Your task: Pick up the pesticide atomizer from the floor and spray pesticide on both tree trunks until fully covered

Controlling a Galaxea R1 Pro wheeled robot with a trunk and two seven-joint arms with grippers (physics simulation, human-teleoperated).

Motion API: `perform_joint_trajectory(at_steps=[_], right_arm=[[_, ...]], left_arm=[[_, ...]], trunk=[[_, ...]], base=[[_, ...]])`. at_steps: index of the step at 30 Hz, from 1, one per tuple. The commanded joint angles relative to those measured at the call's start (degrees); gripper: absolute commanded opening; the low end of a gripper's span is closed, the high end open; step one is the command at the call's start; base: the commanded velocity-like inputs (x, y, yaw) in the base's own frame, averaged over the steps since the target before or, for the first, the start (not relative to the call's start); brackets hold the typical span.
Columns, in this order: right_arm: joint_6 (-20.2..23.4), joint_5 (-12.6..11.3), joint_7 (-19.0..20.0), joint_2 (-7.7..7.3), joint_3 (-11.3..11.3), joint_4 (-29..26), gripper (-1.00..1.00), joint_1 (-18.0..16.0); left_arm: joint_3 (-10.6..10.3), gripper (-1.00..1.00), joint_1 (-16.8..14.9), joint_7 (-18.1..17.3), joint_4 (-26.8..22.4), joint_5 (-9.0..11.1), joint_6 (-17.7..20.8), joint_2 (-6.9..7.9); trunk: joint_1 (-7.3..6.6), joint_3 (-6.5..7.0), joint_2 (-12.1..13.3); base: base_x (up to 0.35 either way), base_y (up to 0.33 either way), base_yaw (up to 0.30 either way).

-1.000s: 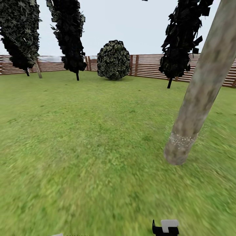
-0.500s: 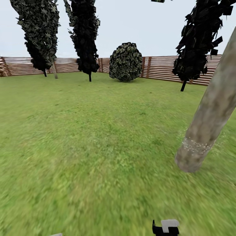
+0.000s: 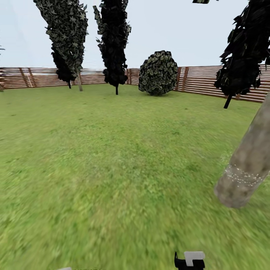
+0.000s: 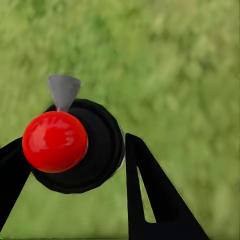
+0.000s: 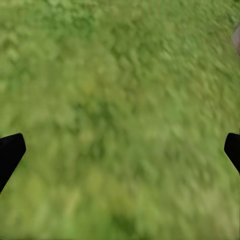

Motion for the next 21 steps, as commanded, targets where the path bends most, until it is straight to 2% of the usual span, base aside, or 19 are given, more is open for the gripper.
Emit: perform_joint_trajectory(at_steps=[1,21], right_arm=[[-0.01,0.6,-0.42,0.01,-0.2,0.04,1.0,-0.05],[-0.02,0.6,-0.5,0.01,-0.2,0.04,1.0,-0.04]], left_arm=[[-0.48,-1.0,-0.04,0.18,0.01,0.3,-0.14,0.01],[-0.49,-1.0,-0.04,0.17,0.03,0.27,-0.14,-0.16]], trunk=[[-0.01,0.0,-0.02],[-0.01,0.95,-0.02]], base=[[0.0,0.0,0.239],[0.0,0.0,0.241]])
